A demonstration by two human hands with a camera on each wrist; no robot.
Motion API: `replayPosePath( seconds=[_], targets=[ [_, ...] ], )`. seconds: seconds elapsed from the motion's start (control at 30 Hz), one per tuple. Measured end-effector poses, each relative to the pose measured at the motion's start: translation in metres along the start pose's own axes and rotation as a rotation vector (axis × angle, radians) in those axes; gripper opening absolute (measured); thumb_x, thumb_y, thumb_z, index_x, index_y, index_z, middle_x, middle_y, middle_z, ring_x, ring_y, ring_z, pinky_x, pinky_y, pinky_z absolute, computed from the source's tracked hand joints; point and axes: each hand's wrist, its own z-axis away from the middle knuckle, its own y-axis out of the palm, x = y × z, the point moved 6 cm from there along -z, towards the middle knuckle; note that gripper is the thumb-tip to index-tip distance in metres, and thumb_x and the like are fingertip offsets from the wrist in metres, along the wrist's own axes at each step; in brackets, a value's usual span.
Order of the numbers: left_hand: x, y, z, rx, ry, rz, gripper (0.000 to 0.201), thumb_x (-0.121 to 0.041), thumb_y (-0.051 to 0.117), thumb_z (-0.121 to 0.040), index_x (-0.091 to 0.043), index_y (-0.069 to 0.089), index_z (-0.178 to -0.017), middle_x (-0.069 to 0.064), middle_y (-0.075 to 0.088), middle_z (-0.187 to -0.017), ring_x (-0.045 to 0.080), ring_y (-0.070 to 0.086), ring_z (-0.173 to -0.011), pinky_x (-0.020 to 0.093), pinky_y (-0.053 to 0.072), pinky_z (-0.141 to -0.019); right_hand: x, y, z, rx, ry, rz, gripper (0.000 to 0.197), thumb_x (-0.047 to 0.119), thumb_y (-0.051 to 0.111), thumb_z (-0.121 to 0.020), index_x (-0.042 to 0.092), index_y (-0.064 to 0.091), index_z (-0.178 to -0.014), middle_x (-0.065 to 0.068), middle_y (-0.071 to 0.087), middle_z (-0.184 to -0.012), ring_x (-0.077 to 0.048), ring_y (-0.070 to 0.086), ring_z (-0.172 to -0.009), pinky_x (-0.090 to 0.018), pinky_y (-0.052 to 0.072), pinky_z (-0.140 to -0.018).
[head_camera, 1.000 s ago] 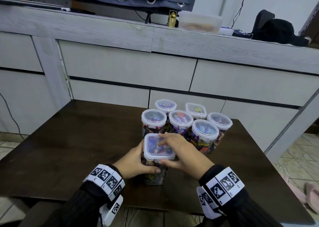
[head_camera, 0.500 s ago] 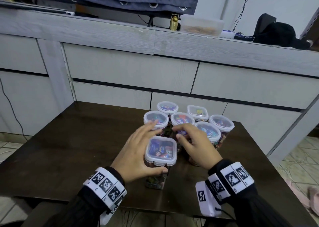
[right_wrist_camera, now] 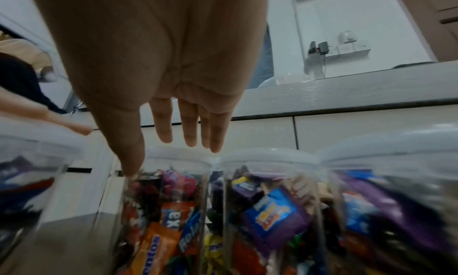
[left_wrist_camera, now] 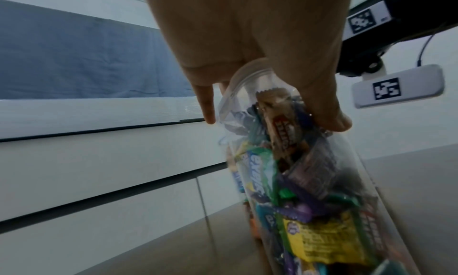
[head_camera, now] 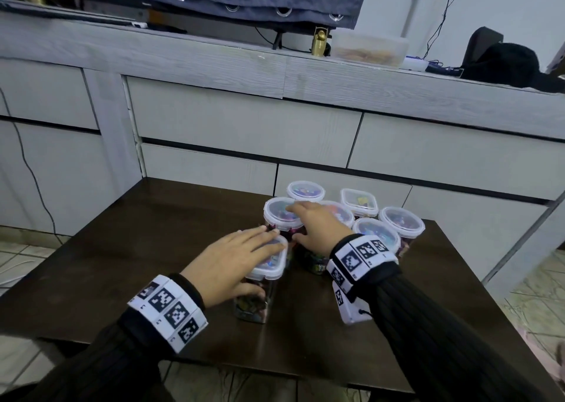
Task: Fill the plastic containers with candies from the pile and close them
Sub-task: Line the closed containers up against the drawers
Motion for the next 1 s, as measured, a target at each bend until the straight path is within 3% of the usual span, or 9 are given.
replayPosePath(
  seconds=[0.1,0.23,0.47,0.53,0.6,0.7,0.8,1.0],
  targets=[
    [0.035,-0.008,0.015,0.021,-0.106,-0.012,0.086,-0.055,0.068,-0.081,-0.036,0.022,-0.152,-0.012,0.014,-0.162,0.007,0.011,-0.149,0.028,0.019,-0.118,0.015,0.013,-0.010,0.057,0.012,0.082,0.065,0.011,0.063,-0.085,0.012,0.032,-0.142,-0.012,0.030,-0.150,-0.030,0.028,-0.138,-0.041,0.030,-0.111],
    [0.075,-0.016,0.033,0.038,-0.255,-0.065,0.088,-0.044,0.073,-0.081,-0.036,0.023,-0.153,-0.011,0.020,-0.161,0.008,0.020,-0.148,0.029,0.025,-0.117,0.029,0.012,-0.021,-0.041,0.069,0.257,0.057,0.007,0.064,-0.084,0.011,0.037,-0.134,-0.015,0.042,-0.136,-0.033,0.041,-0.124,-0.043,0.043,-0.098],
    [0.135,-0.010,0.034,0.046,-0.490,-0.098,0.085,-0.033,0.074,-0.083,-0.031,0.024,-0.153,0.001,0.015,-0.162,0.021,0.014,-0.150,0.040,0.034,-0.115,0.054,0.020,-0.037,-0.106,-0.033,0.338,0.048,0.003,0.054,-0.088,0.012,0.039,-0.133,-0.014,0.048,-0.130,-0.034,0.048,-0.117,-0.044,0.047,-0.092],
    [0.149,-0.011,0.025,0.034,-0.527,-0.188,0.082,-0.037,0.075,-0.081,-0.030,0.032,-0.150,0.007,0.023,-0.158,0.027,0.020,-0.147,0.043,0.035,-0.113,0.061,0.023,-0.046,-0.113,-0.058,0.337,0.048,0.003,0.053,-0.089,0.012,0.038,-0.134,-0.014,0.049,-0.130,-0.034,0.048,-0.117,-0.044,0.047,-0.091],
    [0.164,-0.013,0.014,0.033,-0.559,-0.275,0.082,-0.042,0.076,-0.078,-0.031,0.035,-0.148,0.007,0.036,-0.147,0.027,0.036,-0.134,0.042,0.040,-0.103,0.068,0.025,-0.058,-0.126,-0.078,0.319,0.046,0.006,0.050,-0.091,0.011,0.039,-0.134,-0.015,0.049,-0.130,-0.035,0.048,-0.118,-0.044,0.046,-0.092],
    [0.184,-0.010,-0.003,0.046,-0.570,-0.286,0.086,-0.033,0.079,-0.076,-0.029,0.034,-0.149,0.006,0.043,-0.138,0.026,0.047,-0.121,0.040,0.046,-0.093,0.076,0.028,-0.082,-0.153,-0.089,0.306,0.042,0.009,0.045,-0.093,0.011,0.040,-0.134,-0.015,0.049,-0.131,-0.035,0.048,-0.119,-0.044,0.044,-0.092],
    [0.203,-0.004,-0.019,0.005,-0.571,-0.216,0.080,-0.019,0.082,-0.074,-0.020,0.042,-0.143,0.008,0.049,-0.133,0.029,0.050,-0.118,0.043,0.050,-0.091,0.078,0.034,-0.113,-0.173,-0.074,0.304,0.041,0.008,0.041,-0.094,0.010,0.040,-0.134,-0.015,0.049,-0.129,-0.035,0.047,-0.118,-0.043,0.044,-0.090],
    [0.239,0.007,-0.051,-0.106,-0.599,-0.117,0.068,-0.015,0.082,-0.073,-0.016,0.049,-0.132,0.005,0.051,-0.132,0.025,0.049,-0.122,0.039,0.047,-0.090,0.072,0.039,-0.180,-0.197,-0.044,0.313,0.041,0.008,0.043,-0.092,0.011,0.040,-0.133,-0.014,0.049,-0.130,-0.035,0.047,-0.118,-0.042,0.042,-0.089]
  ],
)
